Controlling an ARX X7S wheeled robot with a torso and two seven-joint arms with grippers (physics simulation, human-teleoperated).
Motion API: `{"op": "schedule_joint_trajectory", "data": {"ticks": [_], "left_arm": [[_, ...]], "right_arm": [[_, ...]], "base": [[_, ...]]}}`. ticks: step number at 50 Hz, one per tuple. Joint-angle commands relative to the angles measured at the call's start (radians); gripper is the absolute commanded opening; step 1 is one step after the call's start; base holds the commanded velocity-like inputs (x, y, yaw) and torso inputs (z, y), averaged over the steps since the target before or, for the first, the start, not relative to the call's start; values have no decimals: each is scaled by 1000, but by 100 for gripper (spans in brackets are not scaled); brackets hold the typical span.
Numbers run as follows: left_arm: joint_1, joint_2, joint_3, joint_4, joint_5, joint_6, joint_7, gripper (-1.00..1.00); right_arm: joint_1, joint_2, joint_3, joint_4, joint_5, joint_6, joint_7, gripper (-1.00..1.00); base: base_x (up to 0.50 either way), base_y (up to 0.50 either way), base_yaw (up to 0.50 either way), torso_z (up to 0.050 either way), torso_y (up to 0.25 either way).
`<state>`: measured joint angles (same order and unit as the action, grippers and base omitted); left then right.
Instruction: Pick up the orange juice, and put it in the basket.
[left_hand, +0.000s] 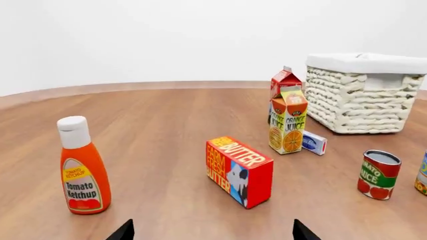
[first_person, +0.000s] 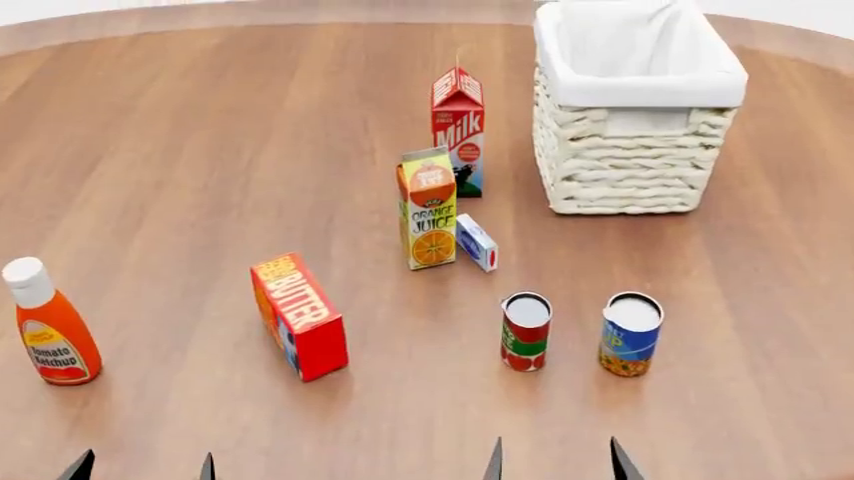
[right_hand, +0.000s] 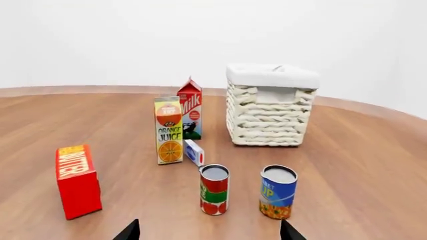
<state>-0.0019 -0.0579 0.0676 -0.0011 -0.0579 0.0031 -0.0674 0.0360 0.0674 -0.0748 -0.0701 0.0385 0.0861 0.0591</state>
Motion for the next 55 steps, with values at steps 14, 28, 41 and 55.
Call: {"op": "schedule_joint_trajectory", "data": {"ticks": [14, 28, 41, 55], "left_arm": [[-3, -31, 37, -1, -31, 4, -37, 100], [-5, -47, 55, -2, -47, 6, -55, 100], [-6, -58, 69, -3, -58, 8, -68, 100], [-8, -69, 82, -3, -69, 11, -81, 100]], "right_arm": [[0, 32, -41, -29, 41, 15, 20, 100], [-14, 52, -51, -64, 63, 24, 34, 100], [-16, 60, -58, -72, 83, 18, 46, 100], [-11, 70, -64, -73, 101, 15, 57, 100]], "base": [[189, 0, 0, 0, 0], [191, 0, 0, 0, 0], [190, 0, 0, 0, 0], [192, 0, 0, 0, 0]]}}
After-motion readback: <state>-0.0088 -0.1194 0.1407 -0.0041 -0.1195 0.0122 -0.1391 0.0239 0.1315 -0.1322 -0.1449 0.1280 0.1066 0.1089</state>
